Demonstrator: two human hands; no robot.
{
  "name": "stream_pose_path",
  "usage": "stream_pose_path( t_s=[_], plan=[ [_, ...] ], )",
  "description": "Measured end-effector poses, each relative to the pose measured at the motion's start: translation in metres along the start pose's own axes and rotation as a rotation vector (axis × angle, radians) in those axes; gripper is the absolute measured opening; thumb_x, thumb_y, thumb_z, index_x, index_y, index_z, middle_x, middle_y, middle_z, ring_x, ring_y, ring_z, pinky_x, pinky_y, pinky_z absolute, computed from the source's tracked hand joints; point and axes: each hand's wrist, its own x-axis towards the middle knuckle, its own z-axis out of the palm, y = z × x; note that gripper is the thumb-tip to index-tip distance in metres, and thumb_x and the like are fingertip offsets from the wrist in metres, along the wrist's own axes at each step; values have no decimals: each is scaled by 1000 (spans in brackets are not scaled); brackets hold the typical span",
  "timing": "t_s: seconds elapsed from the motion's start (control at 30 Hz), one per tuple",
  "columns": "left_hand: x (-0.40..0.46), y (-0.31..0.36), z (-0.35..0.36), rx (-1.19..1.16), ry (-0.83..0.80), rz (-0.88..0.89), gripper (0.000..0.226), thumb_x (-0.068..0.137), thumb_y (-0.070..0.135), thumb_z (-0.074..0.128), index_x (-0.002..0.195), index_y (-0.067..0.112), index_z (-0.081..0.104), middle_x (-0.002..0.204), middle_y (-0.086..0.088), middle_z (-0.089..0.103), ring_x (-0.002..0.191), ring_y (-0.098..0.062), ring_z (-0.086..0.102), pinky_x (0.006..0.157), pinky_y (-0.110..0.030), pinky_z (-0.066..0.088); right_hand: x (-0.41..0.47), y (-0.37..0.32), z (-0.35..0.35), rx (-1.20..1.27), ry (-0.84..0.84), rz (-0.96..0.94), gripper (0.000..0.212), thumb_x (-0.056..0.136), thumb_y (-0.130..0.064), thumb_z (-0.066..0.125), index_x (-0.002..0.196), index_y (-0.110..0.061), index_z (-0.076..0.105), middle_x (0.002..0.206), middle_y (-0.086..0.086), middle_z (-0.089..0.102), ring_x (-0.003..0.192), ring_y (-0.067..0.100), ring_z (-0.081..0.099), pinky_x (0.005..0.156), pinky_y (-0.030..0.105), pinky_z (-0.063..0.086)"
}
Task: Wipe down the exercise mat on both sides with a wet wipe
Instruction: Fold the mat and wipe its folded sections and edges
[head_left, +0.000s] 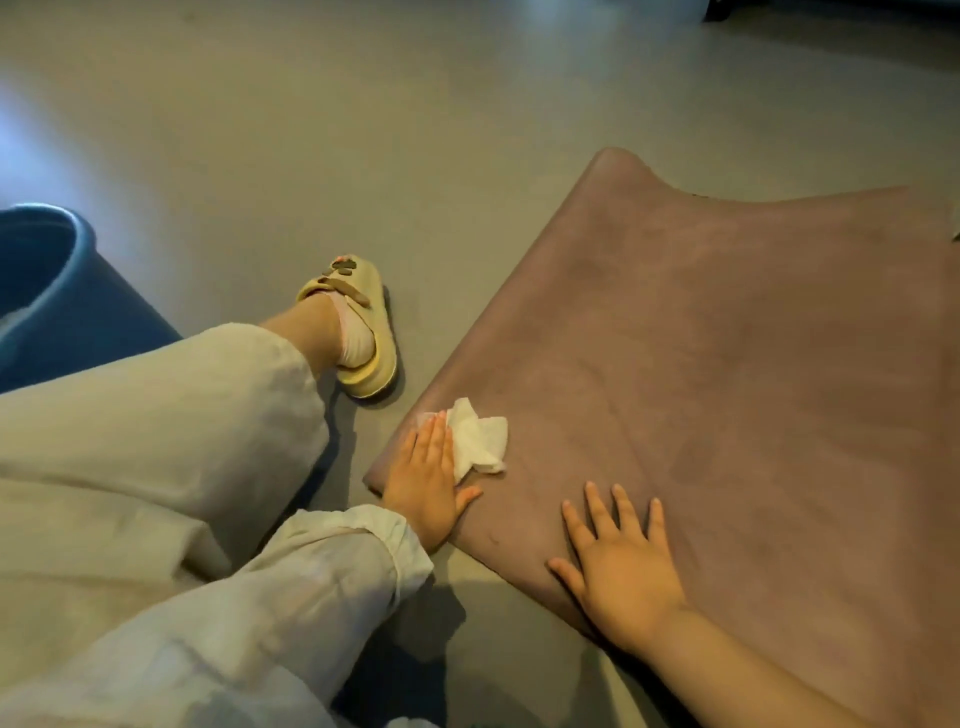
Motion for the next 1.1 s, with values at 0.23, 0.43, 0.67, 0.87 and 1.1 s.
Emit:
stream_pose_path(
  t_s=[0.23,0.43,0.67,0.87,1.1],
  plan=[
    [-60,20,3,-298,-6,118,72,90,62,26,146,18,21,149,-28,21,136,-46,24,112,-53,22,24,-28,-15,331,183,-99,60,99,-44,27,151,-21,8,159,5,-3,146,20,1,116,39,3],
    [-41,-3,-8,-243,128,241,50,95,35,29,140,19,44,145,-8,42,137,-28,34,113,-50,18,36,-86,-26,526,509,-266,54,96,-11,46,146,-7,28,154,14,16,140,20,12,111,33,9],
    [-8,-50,-2,-232,126,317,43,95,34,42,135,19,47,150,4,34,142,-10,19,113,-33,-9,60,-112,-12,420,190,-100,55,102,-33,23,151,-24,-2,158,4,-10,144,21,-16,114,30,-12],
    [-33,-10,-1,-319,235,145,42,84,25,42,110,8,70,118,-16,64,114,-32,58,94,-46,48,62,-99,-3,236,170,-142,65,98,-31,30,141,-23,-18,157,-4,-13,134,7,-26,109,28,-20],
    [-28,16,10,-316,188,1,57,84,52,51,129,17,57,136,-14,51,127,-31,47,102,-47,41,58,-47,-9,102,171,-151,58,99,-37,24,150,-24,0,158,-10,-2,136,1,-19,111,35,-19]
  ],
)
